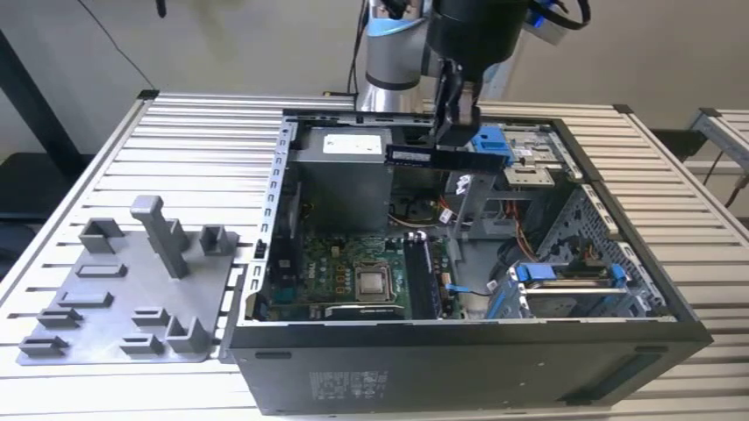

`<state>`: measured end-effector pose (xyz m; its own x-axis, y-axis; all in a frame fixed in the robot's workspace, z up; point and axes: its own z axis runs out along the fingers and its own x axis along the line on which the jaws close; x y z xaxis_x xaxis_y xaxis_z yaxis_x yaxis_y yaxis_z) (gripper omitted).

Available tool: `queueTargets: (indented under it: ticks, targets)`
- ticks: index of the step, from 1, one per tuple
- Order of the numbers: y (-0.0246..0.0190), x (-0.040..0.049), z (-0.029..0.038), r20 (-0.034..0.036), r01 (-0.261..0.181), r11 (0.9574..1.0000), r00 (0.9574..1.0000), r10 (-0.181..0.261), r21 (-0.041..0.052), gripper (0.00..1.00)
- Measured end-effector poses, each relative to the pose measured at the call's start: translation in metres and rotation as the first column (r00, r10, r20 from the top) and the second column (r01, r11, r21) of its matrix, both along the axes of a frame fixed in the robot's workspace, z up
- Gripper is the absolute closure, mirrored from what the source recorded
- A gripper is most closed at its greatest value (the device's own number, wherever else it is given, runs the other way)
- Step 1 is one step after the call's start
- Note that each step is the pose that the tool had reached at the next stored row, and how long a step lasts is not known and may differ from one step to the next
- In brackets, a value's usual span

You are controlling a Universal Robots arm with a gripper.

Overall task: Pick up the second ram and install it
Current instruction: 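Insert the second ram into the second slot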

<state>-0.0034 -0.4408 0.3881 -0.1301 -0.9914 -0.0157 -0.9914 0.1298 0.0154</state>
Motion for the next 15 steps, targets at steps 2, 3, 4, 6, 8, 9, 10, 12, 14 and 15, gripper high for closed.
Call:
queueTargets:
  ticks: [2, 3, 4, 6, 8, 9, 10, 12, 14, 15]
  targets:
    - [0.0, 0.0, 0.0, 0.0, 0.022, 0.9998, 0.9998, -0.022, 0.0, 0.86]
    - [0.0, 0.0, 0.0, 0.0, 0.031, 0.9995, 0.9995, -0.031, 0.0, 0.86]
    - [0.0, 0.0, 0.0, 0.0, 0.042, 0.9991, 0.9991, -0.042, 0.0, 0.86]
    - [0.0, 0.0, 0.0, 0.0, 0.064, 0.9979, 0.9979, -0.064, 0.0, 0.86]
    - [0.0, 0.0, -0.0001, 0.0, 0.092, 0.9958, 0.9958, -0.092, 0.0, 0.86]
    - [0.0, 0.0, -0.0001, 0.0, 0.104, 0.9946, 0.9946, -0.104, 0.0, 0.86]
    - [0.0, 0.0, -0.0001, 0.0, 0.117, 0.9931, 0.9931, -0.117, 0.0, 0.86]
    - [0.0, 0.0, -0.0002, 0.0, 0.144, 0.9895, 0.9895, -0.144, 0.0, 0.86]
    - [0.0, 0.0, -0.0002, 0.0, 0.171, 0.9854, 0.9854, -0.171, 0.0, 0.86]
    - [0.0, 0.0, -0.0002, 0.0, 0.184, 0.9829, 0.9829, -0.184, 0.0, 0.86]
